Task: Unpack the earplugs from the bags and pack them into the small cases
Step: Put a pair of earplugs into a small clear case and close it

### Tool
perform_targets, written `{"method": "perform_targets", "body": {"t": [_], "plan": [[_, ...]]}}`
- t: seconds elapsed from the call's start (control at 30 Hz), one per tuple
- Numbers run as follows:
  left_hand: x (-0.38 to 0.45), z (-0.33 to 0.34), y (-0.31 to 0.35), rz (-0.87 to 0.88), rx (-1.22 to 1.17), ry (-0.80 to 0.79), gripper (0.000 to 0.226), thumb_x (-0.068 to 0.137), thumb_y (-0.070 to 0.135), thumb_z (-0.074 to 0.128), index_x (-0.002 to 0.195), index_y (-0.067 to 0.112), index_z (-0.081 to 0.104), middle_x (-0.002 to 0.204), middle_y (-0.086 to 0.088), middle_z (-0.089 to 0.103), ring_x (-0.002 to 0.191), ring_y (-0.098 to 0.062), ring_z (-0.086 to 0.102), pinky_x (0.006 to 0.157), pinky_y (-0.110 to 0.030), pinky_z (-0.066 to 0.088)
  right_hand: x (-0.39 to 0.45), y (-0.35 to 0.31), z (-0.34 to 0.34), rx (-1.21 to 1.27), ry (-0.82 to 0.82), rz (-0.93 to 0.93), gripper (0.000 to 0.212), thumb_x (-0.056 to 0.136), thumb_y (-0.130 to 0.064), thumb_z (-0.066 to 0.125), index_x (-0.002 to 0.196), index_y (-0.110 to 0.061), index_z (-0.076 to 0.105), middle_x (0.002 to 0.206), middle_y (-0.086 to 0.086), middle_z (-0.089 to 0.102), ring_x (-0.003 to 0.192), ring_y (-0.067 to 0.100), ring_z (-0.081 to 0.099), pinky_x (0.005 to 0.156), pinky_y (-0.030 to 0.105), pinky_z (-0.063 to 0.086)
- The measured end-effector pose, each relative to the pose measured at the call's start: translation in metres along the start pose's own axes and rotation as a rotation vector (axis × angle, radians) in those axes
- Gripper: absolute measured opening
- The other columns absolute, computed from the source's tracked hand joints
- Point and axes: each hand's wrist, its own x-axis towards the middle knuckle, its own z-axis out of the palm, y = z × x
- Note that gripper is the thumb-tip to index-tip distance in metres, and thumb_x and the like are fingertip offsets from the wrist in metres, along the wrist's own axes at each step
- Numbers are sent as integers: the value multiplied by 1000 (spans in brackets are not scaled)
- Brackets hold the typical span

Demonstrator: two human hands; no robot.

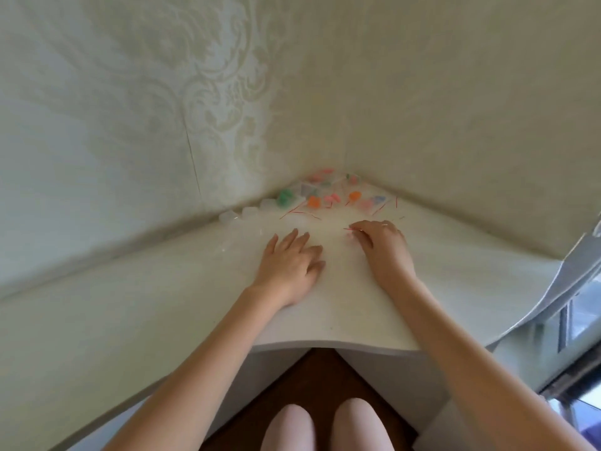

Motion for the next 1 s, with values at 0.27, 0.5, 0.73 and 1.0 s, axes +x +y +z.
{"method": "perform_targets", "body": {"t": [0.27, 0.5, 0.73, 1.0], "plan": [[39, 9, -21, -45, -1, 124, 52, 101, 42, 22, 148, 22, 25, 159, 4, 12, 147, -16, -3, 117, -42, -5, -4, -7, 1, 273, -77, 53, 22, 89, -18, 63, 110, -15, 68, 89, 2, 69, 81, 17, 59, 72, 27, 45], [29, -1, 19, 34, -804, 627, 28, 89, 36, 56, 78, 12, 64, 74, 6, 65, 73, -10, 59, 66, -26, 48, 6, -30, 15, 619, 139, 151, 10, 89, -10, 60, 87, -14, 69, 79, -4, 69, 74, 7, 65, 71, 25, 53], [39, 5, 9, -221, -1333, 410, 24, 90, 19, 62, 84, -3, 63, 82, -14, 67, 84, -22, 69, 60, -24, 57, 5, -32, 23, 554, 63, 47, 13, 90, -17, 62, 83, -15, 73, 79, -5, 67, 71, 5, 55, 65, 14, 40], [39, 4, 9, -228, -1128, 454, 17, 85, 8, 61, 73, -4, 62, 76, -19, 66, 74, -26, 65, 53, -20, 54, 3, -32, 28, 424, 87, -6, 14, 88, -13, 61, 74, -14, 63, 72, -2, 63, 68, 13, 55, 59, 17, 39]]}}
